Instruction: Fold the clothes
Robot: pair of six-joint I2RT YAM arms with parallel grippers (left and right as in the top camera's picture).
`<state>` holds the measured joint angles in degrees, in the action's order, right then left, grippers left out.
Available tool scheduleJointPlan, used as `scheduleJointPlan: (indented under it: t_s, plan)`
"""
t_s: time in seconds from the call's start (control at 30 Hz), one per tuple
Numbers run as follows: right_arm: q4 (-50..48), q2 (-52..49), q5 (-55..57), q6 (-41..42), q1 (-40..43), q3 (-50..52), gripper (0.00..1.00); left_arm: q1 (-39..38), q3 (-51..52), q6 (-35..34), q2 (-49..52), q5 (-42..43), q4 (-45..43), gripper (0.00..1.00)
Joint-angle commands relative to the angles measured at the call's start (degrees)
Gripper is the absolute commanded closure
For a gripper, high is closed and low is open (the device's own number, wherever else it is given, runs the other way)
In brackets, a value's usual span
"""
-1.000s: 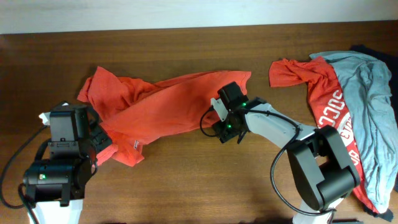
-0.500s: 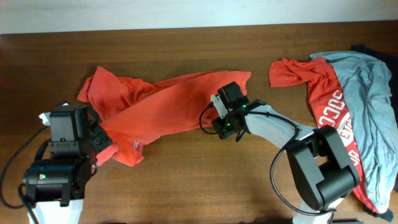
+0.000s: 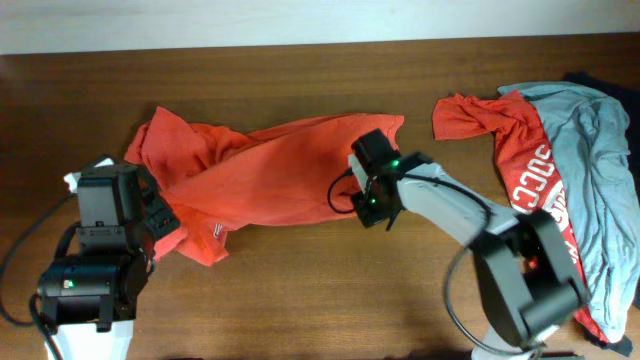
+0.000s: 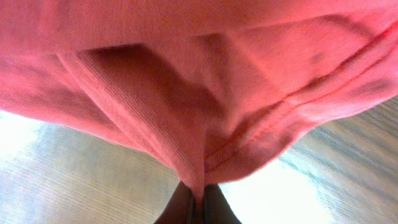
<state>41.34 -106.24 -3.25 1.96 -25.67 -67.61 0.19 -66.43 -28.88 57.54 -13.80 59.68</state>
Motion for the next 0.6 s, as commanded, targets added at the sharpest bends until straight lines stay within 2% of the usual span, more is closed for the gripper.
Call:
scheduleJointPlan:
  t_s: [0.0,0.17,0.3,0.5,0.57]
  plan:
    - [8.39,12.46,1.14,0.5,2.62,-12.7,0.96,0.37,-0.48,8.33,-0.33,-1.16,-3.1,1.0]
    - [23.5,22.1,1.18,0.0,9.18,-29.09,0.96,0.37,-0.9,9.92,-0.33,-3.26,-4.68,1.0]
    - [31.21,25.97,1.18,0.0,14.78,-36.76,0.96,0.37,-4.24,14.36,-0.33,-3.63,-5.22,1.0]
    - [34.93,32.33,1.84,-1.07,18.73,-45.05,0.96,0.37,-17.51,19.74,-0.33,-3.04,-4.61,1.0]
    - [35.39,34.07,2.03,-1.07,18.73,-49.03,0.96,0.37,-22.73,21.86,-0.33,1.29,-3.39,1.0]
